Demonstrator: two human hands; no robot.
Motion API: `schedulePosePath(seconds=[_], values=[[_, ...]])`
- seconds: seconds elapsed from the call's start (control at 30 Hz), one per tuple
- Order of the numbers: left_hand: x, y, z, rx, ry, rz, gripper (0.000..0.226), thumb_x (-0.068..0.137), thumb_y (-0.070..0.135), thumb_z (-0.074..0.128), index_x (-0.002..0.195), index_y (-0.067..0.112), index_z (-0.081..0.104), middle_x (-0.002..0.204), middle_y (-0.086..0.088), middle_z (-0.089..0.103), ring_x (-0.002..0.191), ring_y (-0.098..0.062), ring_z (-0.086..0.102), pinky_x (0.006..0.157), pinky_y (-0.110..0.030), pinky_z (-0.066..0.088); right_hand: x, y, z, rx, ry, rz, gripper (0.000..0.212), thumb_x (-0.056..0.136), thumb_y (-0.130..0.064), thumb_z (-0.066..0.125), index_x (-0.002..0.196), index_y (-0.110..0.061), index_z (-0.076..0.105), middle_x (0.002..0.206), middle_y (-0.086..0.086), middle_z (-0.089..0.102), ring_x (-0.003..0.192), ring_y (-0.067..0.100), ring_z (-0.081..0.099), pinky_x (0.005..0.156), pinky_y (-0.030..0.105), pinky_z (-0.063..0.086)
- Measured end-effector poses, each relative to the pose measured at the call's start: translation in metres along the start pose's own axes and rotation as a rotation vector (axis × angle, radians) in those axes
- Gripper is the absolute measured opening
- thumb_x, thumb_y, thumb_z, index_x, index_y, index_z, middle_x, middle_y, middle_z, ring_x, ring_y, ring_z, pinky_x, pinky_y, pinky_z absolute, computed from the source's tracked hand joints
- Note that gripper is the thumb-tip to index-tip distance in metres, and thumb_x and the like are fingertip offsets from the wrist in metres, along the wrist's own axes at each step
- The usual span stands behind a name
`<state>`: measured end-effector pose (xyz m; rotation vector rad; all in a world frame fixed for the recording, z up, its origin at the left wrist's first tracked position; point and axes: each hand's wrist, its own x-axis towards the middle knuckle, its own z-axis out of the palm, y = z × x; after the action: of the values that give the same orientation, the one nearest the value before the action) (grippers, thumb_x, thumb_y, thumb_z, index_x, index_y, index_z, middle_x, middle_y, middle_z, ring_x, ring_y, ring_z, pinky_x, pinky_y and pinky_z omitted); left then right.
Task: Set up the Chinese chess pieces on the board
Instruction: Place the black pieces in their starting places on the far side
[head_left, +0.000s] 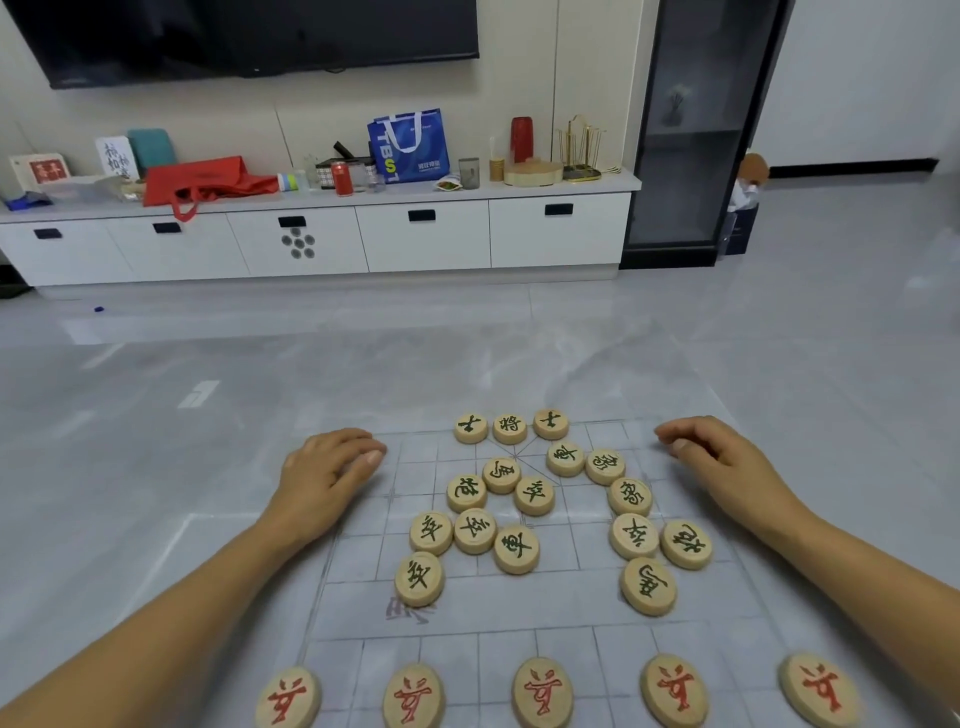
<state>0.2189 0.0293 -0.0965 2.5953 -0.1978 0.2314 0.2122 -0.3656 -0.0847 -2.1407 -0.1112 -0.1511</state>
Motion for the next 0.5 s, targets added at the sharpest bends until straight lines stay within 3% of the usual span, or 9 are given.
schedulePosePath(seconds=[0.13,0.27,0.37,0.5], values=[[0.001,0.0,0.002,0.003,-0.01,-0.016,0.068,0.071,0.072,0.02,0.109,0.037,0.064,0.124,0.013,0.054,0.121,-0.011,0.04,0.098,-0.032,0.024,0.001,0.002,-0.002,-0.028,-0.014,-0.016,0.018,0.09,-0.013,0.053,0.093,-0.028,0.063,0.101,-0.003,0.058,0.092,0.006,0.054,0.073,0.003,0.039],[0.002,0.005,-0.004,-0.034,-0.074,-0.034,0.045,0.067,0.074,0.03,0.096,0.051,0.057,0.118,0.018,0.05,0.118,-0.008,0.039,0.1,-0.032,0.026,0.001,0.004,0.0,-0.077,-0.038,-0.014,0.014,0.087,-0.018,0.058,0.098,-0.021,0.066,0.101,-0.002,0.057,0.092,0.007,0.055,0.073,0.014,0.04],[0.008,0.022,-0.002,-0.249,-0.141,-0.041,0.021,0.073,0.059,0.058,0.09,0.046,0.058,0.109,0.012,0.059,0.109,-0.01,0.051,0.103,-0.038,0.039,0.005,0.003,0.001,-0.127,-0.069,0.01,0.014,0.084,-0.024,0.062,0.098,-0.023,0.064,0.101,-0.003,0.055,0.09,0.007,0.054,0.073,0.015,0.039],[0.009,0.052,0.02,-0.264,-0.203,0.074,0.036,0.055,0.068,0.058,0.084,0.047,0.061,0.104,0.024,0.058,0.111,-0.006,0.049,0.104,-0.034,0.034,0.014,-0.006,0.011,-0.185,-0.109,0.116,0.024,0.078,-0.042,0.065,0.095,-0.026,0.059,0.098,-0.009,0.051,0.096,0.015,0.053,0.088,0.03,0.041]])
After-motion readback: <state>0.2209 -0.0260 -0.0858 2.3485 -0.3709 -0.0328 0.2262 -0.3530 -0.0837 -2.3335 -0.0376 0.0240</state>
